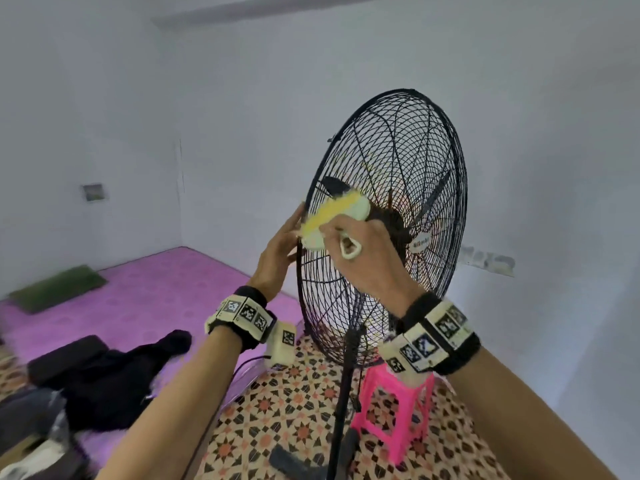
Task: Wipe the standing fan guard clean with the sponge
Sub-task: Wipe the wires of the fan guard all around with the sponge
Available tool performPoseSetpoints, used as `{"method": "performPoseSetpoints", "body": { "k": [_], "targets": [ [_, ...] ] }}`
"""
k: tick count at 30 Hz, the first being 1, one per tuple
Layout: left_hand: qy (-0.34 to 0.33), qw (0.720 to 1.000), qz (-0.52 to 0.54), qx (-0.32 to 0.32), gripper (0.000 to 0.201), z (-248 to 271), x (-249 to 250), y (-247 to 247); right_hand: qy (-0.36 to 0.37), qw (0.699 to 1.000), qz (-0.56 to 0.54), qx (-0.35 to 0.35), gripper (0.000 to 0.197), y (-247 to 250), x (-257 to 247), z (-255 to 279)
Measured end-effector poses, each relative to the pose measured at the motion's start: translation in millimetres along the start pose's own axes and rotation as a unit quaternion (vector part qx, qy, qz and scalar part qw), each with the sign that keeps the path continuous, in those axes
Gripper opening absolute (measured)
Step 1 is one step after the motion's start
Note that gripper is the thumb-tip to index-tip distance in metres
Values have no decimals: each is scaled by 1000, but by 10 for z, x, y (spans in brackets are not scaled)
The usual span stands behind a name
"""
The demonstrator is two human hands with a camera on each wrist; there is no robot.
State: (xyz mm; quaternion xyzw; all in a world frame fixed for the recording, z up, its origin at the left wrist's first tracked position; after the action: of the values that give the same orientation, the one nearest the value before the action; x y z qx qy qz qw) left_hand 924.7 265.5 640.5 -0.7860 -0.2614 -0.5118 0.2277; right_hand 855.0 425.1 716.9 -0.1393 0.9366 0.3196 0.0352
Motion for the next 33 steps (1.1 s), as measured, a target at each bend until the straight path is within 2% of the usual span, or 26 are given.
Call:
{"method": "performPoseSetpoints", "body": {
  "k": [3, 7, 9, 14, 16, 19, 20, 22, 25, 27, 28, 30, 32, 33],
  "targets": [
    [-7, 1000, -8, -10, 41, 0, 18, 5, -13, 998, -6, -63, 31, -41, -95, 165],
    [-6, 1000, 3, -26, 43, -24, 44, 43, 29, 999, -23, 24, 25, 201, -149, -156],
    [-4, 999, 16, -37, 45, -14, 65, 24, 39, 998, -17, 36, 28, 253, -103, -234],
    [-2, 998, 34, -56, 49, 6, 71, -4, 15, 993, 12, -118, 24, 27, -210, 150],
    [4, 997, 41, -63, 48, 4, 63, -24, 17, 996, 9, -89, 24, 60, -278, 135],
    [19, 996, 50, -66, 44, -20, 19, -51, 22, 999, -35, 29, 17, 264, -260, -114],
    [23, 996, 55, -61, 40, -30, -2, -50, 21, 998, -42, 41, 17, 302, -232, -174],
    [24, 996, 68, -55, 34, -29, -17, -47, 11, 999, -52, 8, 18, 252, -137, -150],
    [21, 997, 66, -42, 40, -4, 25, -39, 8, 996, -22, -91, 26, 18, -143, 184],
    [21, 997, 63, -37, 38, 9, 32, -28, -1, 992, -39, -120, 28, -29, -202, 338],
    [19, 997, 67, -39, 38, 10, 37, -27, -19, 992, -72, -102, 28, 21, -195, 327],
    [19, 996, 78, -42, 40, 14, 42, -37, -53, 990, -127, 4, 22, 220, -106, 210],
    [23, 996, 80, -37, 43, 18, 33, -55, -59, 984, -136, 102, 16, 407, 23, 90],
    [23, 996, 78, -35, 44, 20, 27, -68, -60, 982, -131, 120, 14, 419, 73, 74]
  ]
}}
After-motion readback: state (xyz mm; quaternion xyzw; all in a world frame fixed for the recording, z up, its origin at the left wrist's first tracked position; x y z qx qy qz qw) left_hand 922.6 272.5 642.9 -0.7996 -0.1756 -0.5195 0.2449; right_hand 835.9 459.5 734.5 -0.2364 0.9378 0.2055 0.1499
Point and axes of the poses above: each hand's wrist, its own z-axis away from the middle knuckle, its own y-axis out of the back of the hand, x = y × z, the point moved 5 cm from there along -z, towards the middle knuckle, and after that the axes turned 5 degrees about y, right-handed, at the moved point
